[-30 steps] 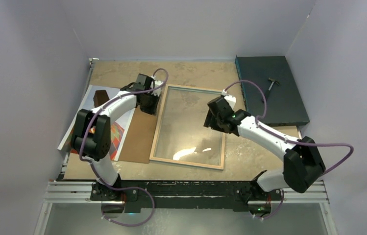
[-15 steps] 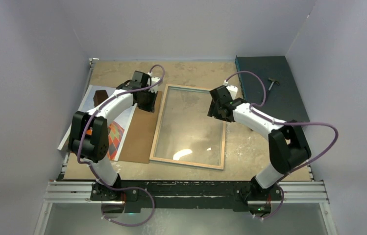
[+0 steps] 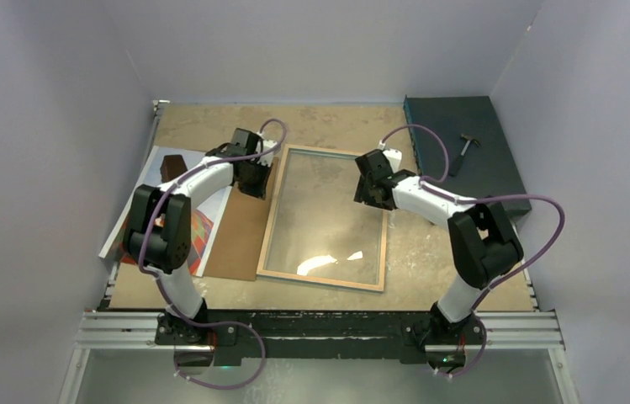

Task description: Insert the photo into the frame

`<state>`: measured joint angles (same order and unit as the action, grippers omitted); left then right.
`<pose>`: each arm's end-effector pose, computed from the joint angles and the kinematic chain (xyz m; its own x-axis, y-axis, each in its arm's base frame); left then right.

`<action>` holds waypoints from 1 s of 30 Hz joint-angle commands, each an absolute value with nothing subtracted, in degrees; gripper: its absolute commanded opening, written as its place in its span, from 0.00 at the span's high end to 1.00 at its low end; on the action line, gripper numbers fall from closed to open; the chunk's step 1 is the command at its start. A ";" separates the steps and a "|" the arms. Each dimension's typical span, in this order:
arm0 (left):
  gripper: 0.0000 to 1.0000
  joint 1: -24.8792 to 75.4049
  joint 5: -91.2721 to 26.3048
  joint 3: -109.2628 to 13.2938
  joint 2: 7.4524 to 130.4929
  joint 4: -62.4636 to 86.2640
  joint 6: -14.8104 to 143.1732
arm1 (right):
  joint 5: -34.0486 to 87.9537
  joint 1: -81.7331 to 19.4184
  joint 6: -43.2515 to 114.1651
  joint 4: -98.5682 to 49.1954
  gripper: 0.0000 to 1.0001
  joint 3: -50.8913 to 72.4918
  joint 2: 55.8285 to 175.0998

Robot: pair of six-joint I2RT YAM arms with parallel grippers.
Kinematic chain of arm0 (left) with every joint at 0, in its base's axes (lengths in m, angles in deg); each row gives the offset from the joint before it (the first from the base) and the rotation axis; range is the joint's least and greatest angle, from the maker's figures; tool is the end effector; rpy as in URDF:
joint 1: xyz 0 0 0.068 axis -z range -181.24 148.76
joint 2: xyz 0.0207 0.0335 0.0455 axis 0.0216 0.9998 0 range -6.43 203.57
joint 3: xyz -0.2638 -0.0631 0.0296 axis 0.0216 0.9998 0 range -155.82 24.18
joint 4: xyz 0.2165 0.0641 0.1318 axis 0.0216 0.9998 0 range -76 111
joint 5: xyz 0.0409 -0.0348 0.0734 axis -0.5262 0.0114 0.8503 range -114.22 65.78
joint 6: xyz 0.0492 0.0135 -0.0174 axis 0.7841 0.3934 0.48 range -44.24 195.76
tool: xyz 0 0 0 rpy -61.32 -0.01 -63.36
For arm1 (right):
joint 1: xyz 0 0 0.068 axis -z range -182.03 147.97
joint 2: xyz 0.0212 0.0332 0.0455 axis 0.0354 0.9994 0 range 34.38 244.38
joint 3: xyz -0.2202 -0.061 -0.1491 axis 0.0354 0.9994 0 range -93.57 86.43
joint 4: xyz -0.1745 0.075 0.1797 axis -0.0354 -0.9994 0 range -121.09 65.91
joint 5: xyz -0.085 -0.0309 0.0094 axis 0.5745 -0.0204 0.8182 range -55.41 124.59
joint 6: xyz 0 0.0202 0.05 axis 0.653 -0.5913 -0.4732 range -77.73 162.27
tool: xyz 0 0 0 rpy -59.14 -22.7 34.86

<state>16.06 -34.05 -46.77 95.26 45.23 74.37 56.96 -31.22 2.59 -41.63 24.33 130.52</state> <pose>0.3476 -0.1146 0.2021 -0.8514 0.2401 -0.4663 0.3490 0.9230 -0.1620 0.3133 0.1596 0.2048 -0.6824 0.2951 -0.6687 0.2484 0.9541 0.1675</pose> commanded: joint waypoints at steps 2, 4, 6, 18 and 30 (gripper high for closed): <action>1.00 17.32 -33.19 -47.42 97.19 42.88 74.67 | 57.88 -31.30 2.39 -40.62 0.40 25.63 133.33; 1.00 17.55 -33.19 -47.51 97.30 42.71 74.56 | 58.24 -31.30 2.01 -40.53 0.40 26.14 133.60; 1.00 17.68 -33.18 -47.47 97.45 42.58 74.47 | 58.24 -31.32 1.70 -40.19 0.40 26.83 133.69; 1.00 17.75 -33.38 -47.43 97.79 42.45 74.21 | 58.62 -31.33 0.94 -38.82 0.40 27.56 136.88; 1.00 17.76 -33.82 -47.80 97.49 42.83 74.19 | 58.22 -29.98 1.03 -38.69 0.39 26.89 137.77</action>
<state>17.59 -33.44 -46.77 97.70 43.65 74.33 57.99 -31.35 1.43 -34.66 26.29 135.88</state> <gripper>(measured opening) 0.002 0.605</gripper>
